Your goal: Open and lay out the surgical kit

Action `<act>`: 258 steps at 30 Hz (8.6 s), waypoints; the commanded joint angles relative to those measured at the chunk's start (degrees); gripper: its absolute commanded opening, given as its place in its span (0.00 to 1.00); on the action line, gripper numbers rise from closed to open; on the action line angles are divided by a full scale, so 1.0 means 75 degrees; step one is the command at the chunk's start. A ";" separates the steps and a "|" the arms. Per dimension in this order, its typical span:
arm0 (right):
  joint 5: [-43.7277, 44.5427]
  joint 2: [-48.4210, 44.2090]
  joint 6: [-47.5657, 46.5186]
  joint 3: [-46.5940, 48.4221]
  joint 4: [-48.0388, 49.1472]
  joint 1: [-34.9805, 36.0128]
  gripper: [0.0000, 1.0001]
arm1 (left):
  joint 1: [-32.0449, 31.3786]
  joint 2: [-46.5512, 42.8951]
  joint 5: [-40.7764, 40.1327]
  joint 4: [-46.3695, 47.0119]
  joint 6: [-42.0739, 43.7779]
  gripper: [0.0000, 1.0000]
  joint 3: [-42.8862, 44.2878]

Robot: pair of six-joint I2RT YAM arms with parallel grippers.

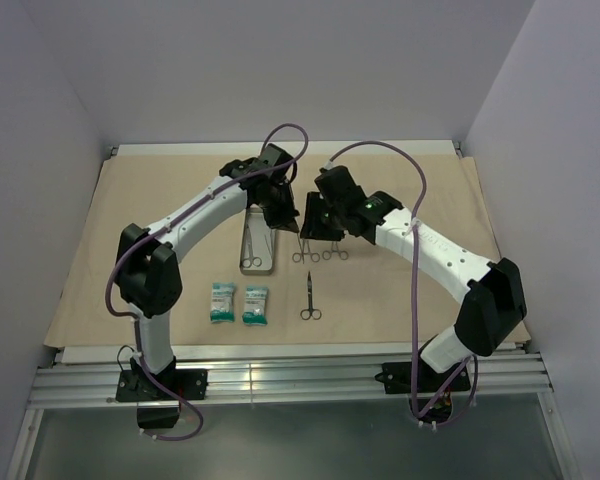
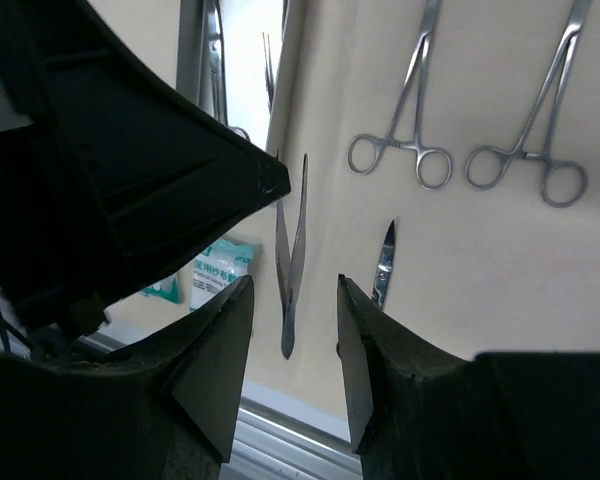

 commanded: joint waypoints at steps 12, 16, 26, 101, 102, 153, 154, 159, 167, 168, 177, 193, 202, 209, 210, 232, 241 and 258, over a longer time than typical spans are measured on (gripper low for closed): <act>0.0560 0.0287 0.0460 0.0116 0.0459 0.0417 0.44 | -0.0019 -0.0996 0.0560 0.0176 -0.0332 0.00 -0.0238; 0.0654 0.0346 0.0554 0.0116 0.0389 0.0452 0.40 | -0.0019 -0.1054 0.0572 0.0129 -0.0297 0.00 -0.0273; 0.0712 0.0241 0.0671 -0.0153 0.0459 0.0452 0.11 | -0.0019 -0.1125 0.0841 0.0340 -0.0039 0.15 -0.0273; 0.3150 -0.0333 0.0109 -0.3294 -0.1439 -0.2523 0.09 | 0.1528 -0.1230 0.2190 0.1466 0.2106 0.34 -0.1925; 0.3127 -0.0345 0.0097 -0.3317 -0.1393 -0.2640 0.07 | 0.1528 -0.1230 0.2178 0.1442 0.2129 0.33 -0.1925; 0.1369 -0.2313 0.0027 -0.1960 -0.1510 -0.2676 0.14 | 0.1528 -0.1068 -0.0599 0.1266 0.2059 0.32 -0.2605; 0.1345 -0.2360 0.0015 -0.1889 -0.1521 -0.2688 0.14 | 0.1540 -0.0997 -0.0681 0.1255 0.2047 0.32 -0.2559; 0.1392 -0.2548 -0.0161 -0.1631 -0.1685 -0.2676 0.15 | 0.1528 -0.0388 -0.0833 0.1208 0.1966 0.32 -0.2149; 0.1416 -0.2712 -0.0348 -0.1735 -0.1767 -0.2676 0.15 | 0.1376 0.0491 -0.0869 0.1114 0.1649 0.31 -0.1434; 0.1427 -0.2724 -0.0372 -0.1712 -0.1791 -0.2676 0.15 | 0.1341 0.0562 -0.0881 0.1102 0.1625 0.31 -0.1363; 0.1661 -0.2748 -0.0630 -0.1584 -0.1931 -0.2688 0.15 | 0.1130 0.1230 -0.1009 0.0962 0.1461 0.31 -0.0789; 0.1920 -0.2841 -0.0782 -0.1642 -0.2025 -0.2688 0.15 | 0.1095 0.1793 -0.1478 0.0668 0.1379 0.26 -0.0554; 0.1838 -0.2841 -0.0712 -0.1572 -0.2049 -0.2688 0.15 | 0.1094 0.1899 -0.1432 0.0575 0.1543 0.00 -0.0495; 0.1814 -0.2888 -0.0677 -0.1349 -0.2107 -0.2688 0.16 | 0.1153 0.1220 -0.1935 0.0247 0.1613 0.00 -0.0297; 0.1768 -0.2888 -0.0665 -0.1326 -0.2119 -0.2688 0.16 | 0.1176 0.1161 -0.1993 0.0177 0.1613 0.00 -0.0204; 0.1240 -0.3953 0.0002 -0.1535 -0.2319 -0.2688 0.17 | -0.0110 -0.0270 -0.0930 0.0443 0.0829 0.00 -0.0284; 0.1403 -0.5019 0.0378 -0.2145 -0.2318 -0.2700 0.17 | -0.1740 0.1428 0.0022 0.0950 -0.0367 0.00 0.0617; 0.1404 -0.5935 0.0121 -0.2497 -0.2623 -0.2700 0.18 | -0.2550 0.2696 0.0302 0.1886 -0.1960 0.00 0.1216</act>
